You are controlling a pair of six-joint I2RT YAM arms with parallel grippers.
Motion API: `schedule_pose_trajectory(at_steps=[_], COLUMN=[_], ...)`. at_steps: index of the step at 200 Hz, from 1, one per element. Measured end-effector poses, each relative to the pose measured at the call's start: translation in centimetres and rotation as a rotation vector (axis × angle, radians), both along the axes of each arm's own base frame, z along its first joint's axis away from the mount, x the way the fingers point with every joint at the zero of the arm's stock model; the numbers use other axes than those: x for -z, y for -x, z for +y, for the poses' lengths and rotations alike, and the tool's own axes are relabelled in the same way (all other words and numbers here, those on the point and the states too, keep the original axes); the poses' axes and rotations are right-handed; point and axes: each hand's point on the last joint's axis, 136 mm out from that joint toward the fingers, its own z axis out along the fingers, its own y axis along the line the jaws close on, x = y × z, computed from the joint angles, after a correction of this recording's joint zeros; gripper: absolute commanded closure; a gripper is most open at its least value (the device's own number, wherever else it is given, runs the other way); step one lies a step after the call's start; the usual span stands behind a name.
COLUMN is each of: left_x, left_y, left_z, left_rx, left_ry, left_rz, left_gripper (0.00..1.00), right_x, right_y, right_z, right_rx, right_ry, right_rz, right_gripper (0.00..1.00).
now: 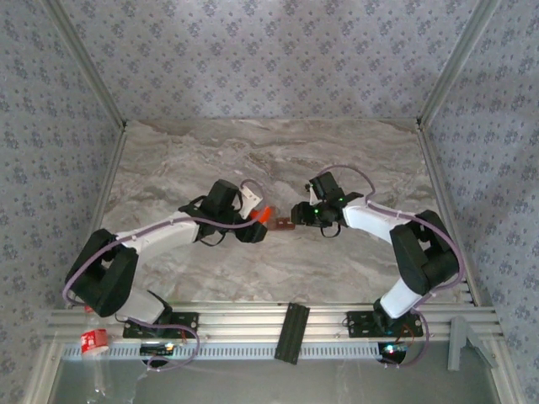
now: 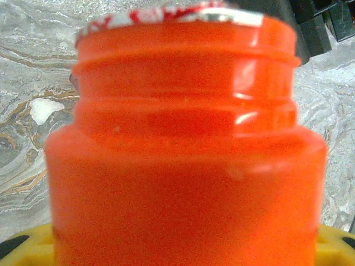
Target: Sort the pills into containers
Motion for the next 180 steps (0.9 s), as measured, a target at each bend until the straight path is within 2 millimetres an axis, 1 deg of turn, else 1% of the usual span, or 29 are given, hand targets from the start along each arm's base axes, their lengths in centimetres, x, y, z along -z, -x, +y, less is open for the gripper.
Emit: schedule_pose_trajectory(at_steps=[54,106,144,180], left_x=[2.0,2.3,2.3,3.1], left_y=[0.5,0.5,0.4,0.5], left_z=[0.1,-0.5,-0.6,-0.5], left_rx=[0.012,0.033,0.036,0.038], left_ry=[-0.050,-0.068,-0.070,-0.083], left_rz=[0.059,0.076,0.077,0.097], left_gripper=[1.00,1.00,1.00,1.00], right_x=[0.5,0.6,1.4,1.4], right_y=[-0.6,-1.7,-1.5,-1.6], right_z=[0.8,1.6,1.6,1.9], right_rx=[-0.012,-0.016,-0.016,-0.020], right_ry=[-0.011,-0.025,-0.019,-0.028], right_rz=[0.013,0.002,0.023,0.021], right_gripper=[0.51,0.53,0.54,0.55])
